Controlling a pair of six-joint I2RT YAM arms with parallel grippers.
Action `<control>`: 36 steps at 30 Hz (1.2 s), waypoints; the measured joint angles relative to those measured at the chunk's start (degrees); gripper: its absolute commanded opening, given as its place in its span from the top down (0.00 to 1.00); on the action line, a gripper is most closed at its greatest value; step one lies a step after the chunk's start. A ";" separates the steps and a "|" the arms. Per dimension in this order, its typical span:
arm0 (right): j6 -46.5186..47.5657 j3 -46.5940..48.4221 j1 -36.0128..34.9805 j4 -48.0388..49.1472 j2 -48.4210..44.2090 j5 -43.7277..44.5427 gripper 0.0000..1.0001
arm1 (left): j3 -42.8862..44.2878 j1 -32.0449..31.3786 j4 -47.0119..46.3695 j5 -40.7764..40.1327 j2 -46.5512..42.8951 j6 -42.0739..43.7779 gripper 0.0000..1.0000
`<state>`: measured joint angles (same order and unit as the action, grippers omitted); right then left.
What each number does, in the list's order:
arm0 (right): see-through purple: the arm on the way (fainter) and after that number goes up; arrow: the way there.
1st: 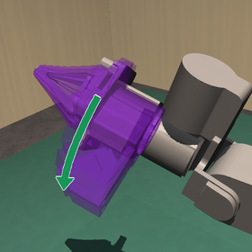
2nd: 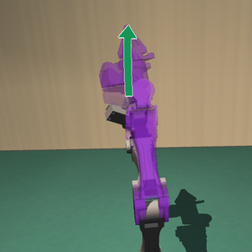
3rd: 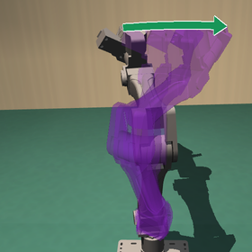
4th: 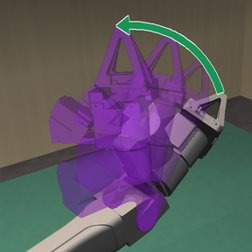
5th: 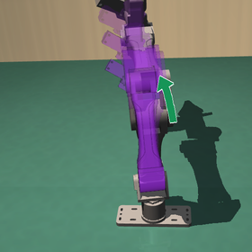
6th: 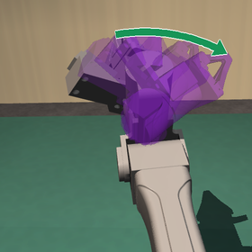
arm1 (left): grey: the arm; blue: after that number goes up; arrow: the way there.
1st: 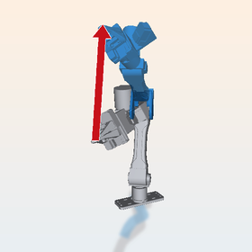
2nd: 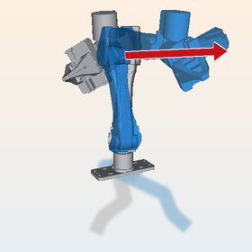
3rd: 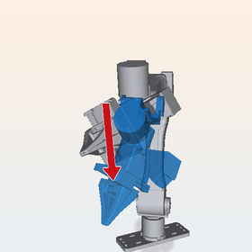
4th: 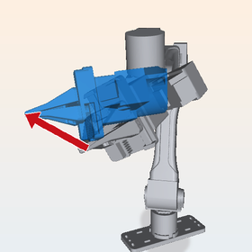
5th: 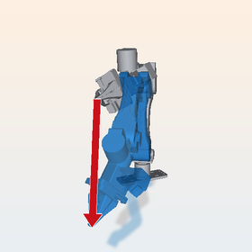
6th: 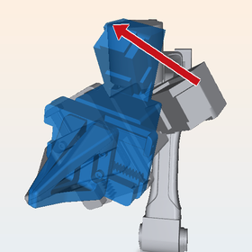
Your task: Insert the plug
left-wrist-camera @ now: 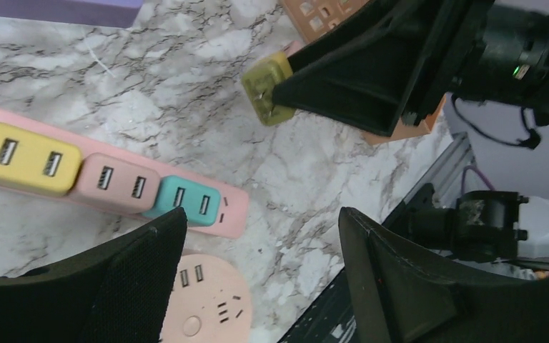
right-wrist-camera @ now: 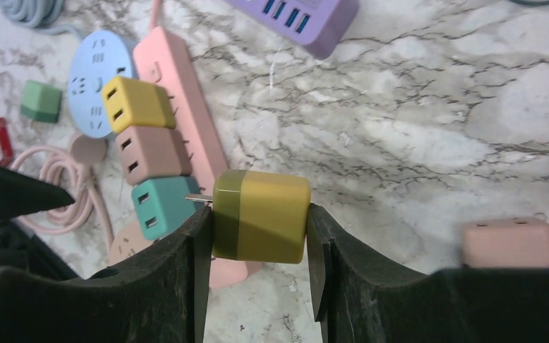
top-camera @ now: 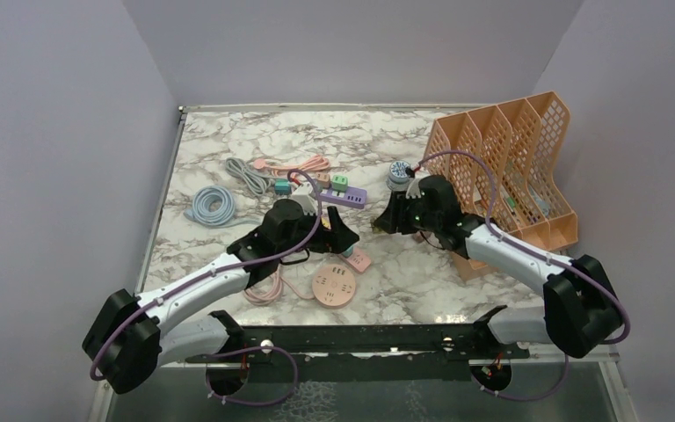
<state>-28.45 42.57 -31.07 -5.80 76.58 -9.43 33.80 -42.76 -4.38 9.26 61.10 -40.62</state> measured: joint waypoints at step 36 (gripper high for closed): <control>5.20 -12.92 -0.52 23.56 -7.82 -20.85 0.56 | 4.04 0.50 -14.25 6.82 16.72 -19.78 0.77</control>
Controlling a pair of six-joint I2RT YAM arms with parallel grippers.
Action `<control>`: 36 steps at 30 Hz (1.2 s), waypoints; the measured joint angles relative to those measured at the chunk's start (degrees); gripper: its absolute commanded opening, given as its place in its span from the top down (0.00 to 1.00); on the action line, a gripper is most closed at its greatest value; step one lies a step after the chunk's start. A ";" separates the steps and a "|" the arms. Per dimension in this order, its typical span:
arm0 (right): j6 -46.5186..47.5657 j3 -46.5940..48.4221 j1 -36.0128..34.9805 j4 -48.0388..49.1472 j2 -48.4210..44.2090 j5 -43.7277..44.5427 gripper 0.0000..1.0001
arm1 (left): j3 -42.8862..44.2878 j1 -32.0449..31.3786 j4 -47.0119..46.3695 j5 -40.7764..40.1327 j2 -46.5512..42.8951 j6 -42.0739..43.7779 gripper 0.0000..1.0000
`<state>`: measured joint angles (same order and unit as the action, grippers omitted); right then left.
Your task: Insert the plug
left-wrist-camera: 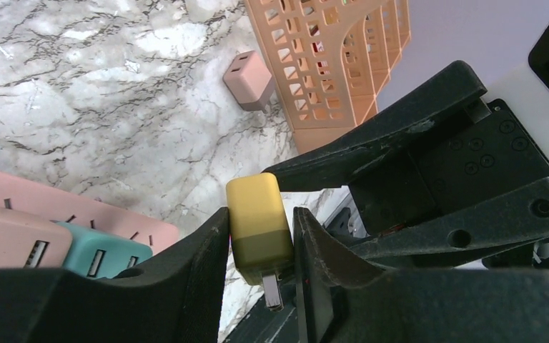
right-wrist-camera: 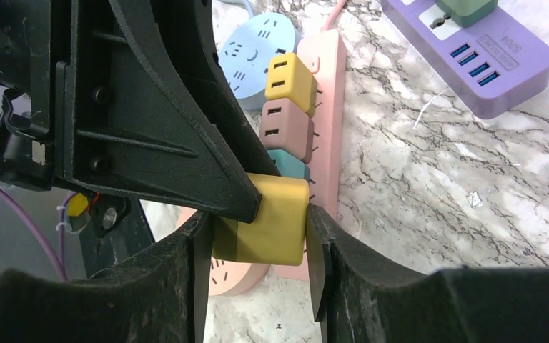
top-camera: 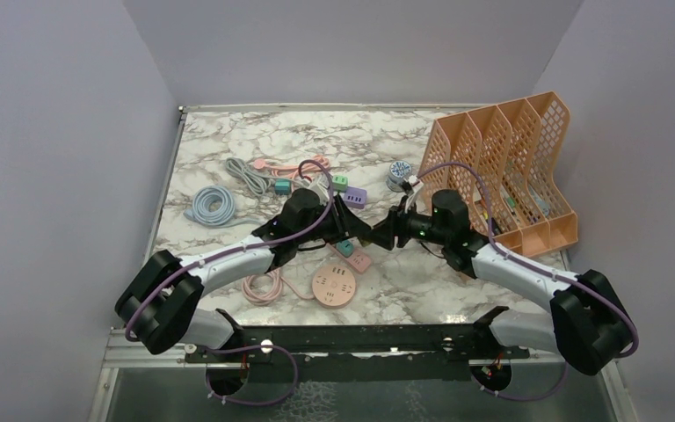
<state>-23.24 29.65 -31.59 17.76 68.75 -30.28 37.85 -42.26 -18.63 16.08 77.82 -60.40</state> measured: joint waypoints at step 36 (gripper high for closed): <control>-21.03 3.63 0.09 -9.68 -13.05 -1.95 0.36 | 2.23 4.83 0.15 17.33 -9.94 11.23 0.82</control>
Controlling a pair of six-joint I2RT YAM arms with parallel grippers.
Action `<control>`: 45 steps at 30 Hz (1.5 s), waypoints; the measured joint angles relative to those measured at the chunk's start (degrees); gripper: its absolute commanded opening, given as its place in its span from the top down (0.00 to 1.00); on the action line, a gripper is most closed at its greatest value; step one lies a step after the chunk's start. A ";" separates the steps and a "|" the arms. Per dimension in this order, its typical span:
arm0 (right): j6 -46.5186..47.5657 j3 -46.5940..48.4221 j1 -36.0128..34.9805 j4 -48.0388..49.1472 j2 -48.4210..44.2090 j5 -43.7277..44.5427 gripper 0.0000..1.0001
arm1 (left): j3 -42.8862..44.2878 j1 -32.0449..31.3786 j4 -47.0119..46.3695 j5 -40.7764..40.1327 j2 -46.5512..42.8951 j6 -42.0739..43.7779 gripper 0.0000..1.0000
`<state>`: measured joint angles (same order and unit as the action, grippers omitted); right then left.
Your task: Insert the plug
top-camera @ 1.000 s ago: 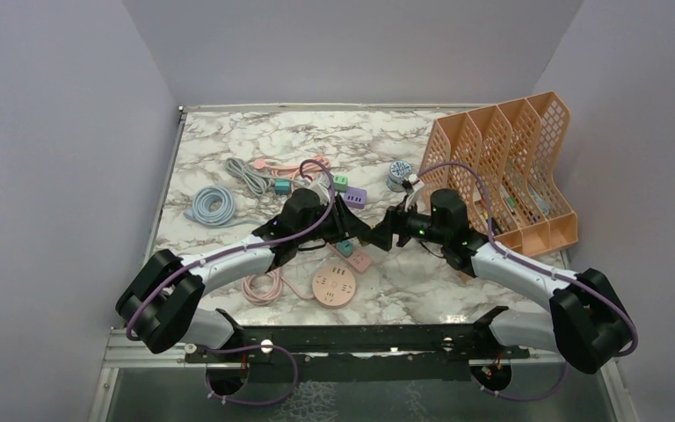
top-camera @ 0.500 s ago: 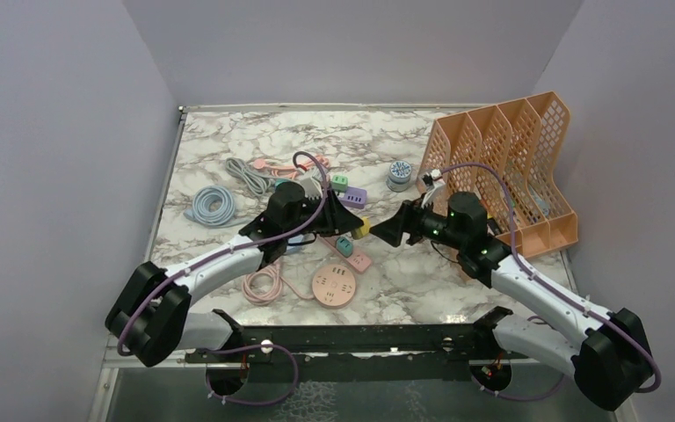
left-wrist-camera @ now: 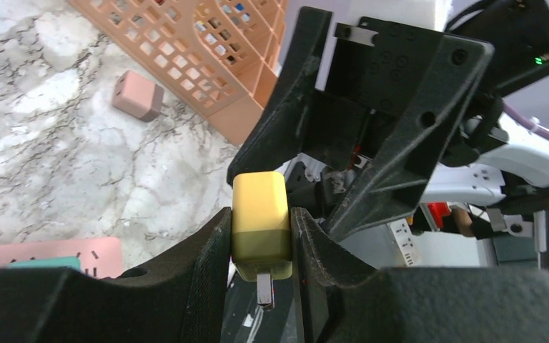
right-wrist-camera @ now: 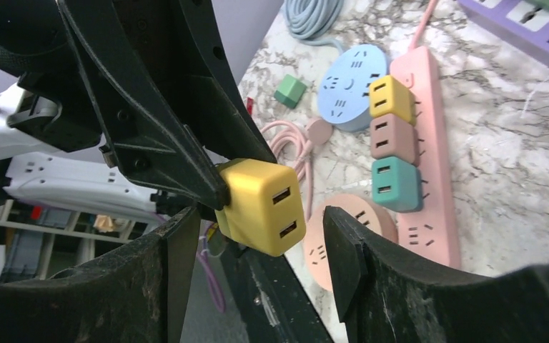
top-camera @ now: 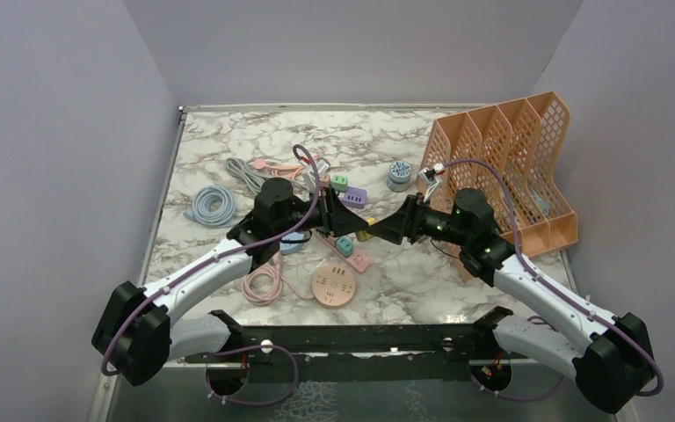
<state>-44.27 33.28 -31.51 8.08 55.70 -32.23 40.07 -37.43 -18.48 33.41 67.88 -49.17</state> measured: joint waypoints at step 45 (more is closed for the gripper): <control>-8.96 -0.59 0.20 19.93 4.42 -17.31 0.99 | 0.37 0.44 1.79 1.40 -11.63 3.54 0.17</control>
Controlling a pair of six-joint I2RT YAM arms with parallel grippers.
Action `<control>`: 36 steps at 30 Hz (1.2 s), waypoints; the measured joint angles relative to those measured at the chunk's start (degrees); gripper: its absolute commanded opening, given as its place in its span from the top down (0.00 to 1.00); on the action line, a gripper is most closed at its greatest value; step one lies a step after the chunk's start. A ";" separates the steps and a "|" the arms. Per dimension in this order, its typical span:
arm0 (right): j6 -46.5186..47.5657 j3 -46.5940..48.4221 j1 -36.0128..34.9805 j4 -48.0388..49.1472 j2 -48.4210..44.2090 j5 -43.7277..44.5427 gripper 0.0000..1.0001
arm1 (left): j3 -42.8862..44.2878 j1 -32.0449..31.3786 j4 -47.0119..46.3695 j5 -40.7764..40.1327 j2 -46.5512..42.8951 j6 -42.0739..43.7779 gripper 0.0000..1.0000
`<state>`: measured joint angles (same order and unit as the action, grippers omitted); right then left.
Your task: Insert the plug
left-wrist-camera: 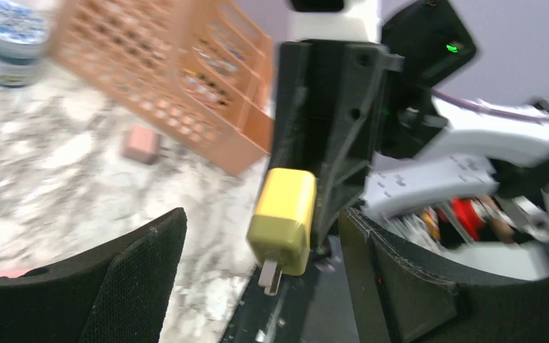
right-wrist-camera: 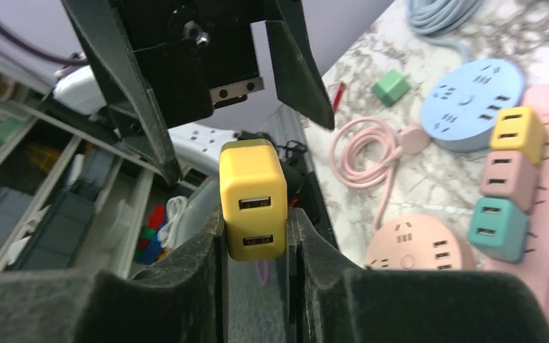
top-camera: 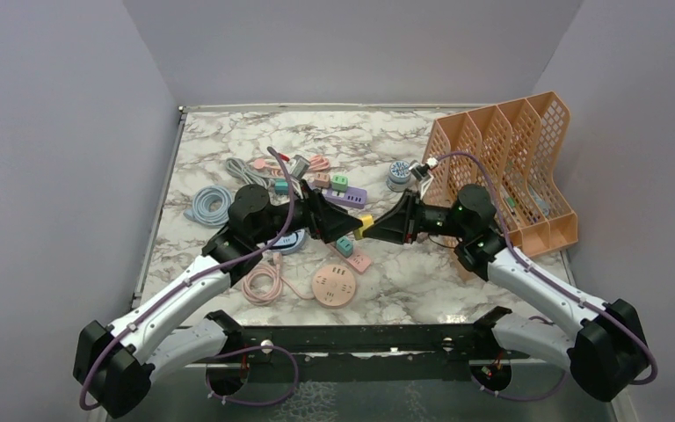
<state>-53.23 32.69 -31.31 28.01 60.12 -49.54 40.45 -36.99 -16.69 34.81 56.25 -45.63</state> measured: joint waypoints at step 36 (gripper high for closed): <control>39.78 13.84 -10.45 -48.33 17.84 36.50 0.99 | 0.26 0.02 33.92 -53.79 -26.34 23.50 0.16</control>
<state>-13.45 46.52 -41.76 -20.32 77.95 -13.04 40.71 -36.97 17.23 -18.98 29.91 -22.13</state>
